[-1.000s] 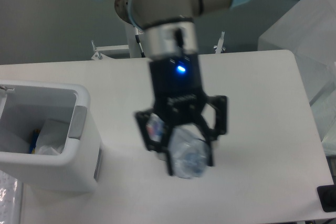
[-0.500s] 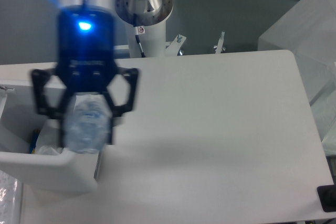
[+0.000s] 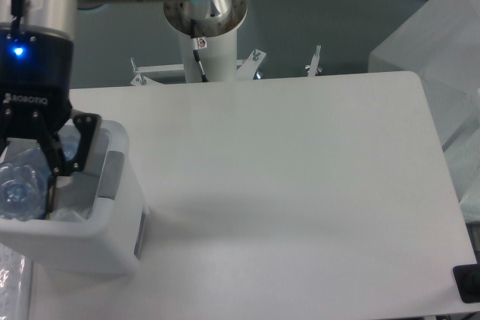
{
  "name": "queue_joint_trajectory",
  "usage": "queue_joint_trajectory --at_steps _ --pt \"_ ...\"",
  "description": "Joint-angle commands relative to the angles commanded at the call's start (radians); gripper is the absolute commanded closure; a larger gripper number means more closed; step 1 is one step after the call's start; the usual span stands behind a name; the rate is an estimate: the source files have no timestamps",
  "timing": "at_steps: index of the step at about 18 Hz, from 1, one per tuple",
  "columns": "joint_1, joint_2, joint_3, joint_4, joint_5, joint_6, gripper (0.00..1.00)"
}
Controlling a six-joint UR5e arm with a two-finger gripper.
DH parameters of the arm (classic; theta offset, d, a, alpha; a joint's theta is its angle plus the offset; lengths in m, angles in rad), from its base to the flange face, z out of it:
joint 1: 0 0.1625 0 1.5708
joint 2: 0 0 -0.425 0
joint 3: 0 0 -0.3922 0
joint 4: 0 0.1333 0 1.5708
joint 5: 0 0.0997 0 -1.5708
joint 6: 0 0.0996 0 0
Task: Place the trash in the trash can
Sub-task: 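Lower the bottle into the bin and open the gripper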
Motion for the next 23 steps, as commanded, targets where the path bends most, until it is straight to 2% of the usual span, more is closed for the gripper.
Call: queue_joint_trajectory --at_steps 4,13,19,23 --pt "-0.012 0.011 -0.025 0.0 0.0 0.0 0.31" --pt "-0.015 0.043 -0.083 -0.002 0.0 0.002 0.33" --pt "-0.015 0.098 -0.181 -0.002 -0.002 0.012 0.33" --pt "-0.015 0.103 -0.233 -0.003 -0.002 0.012 0.32"
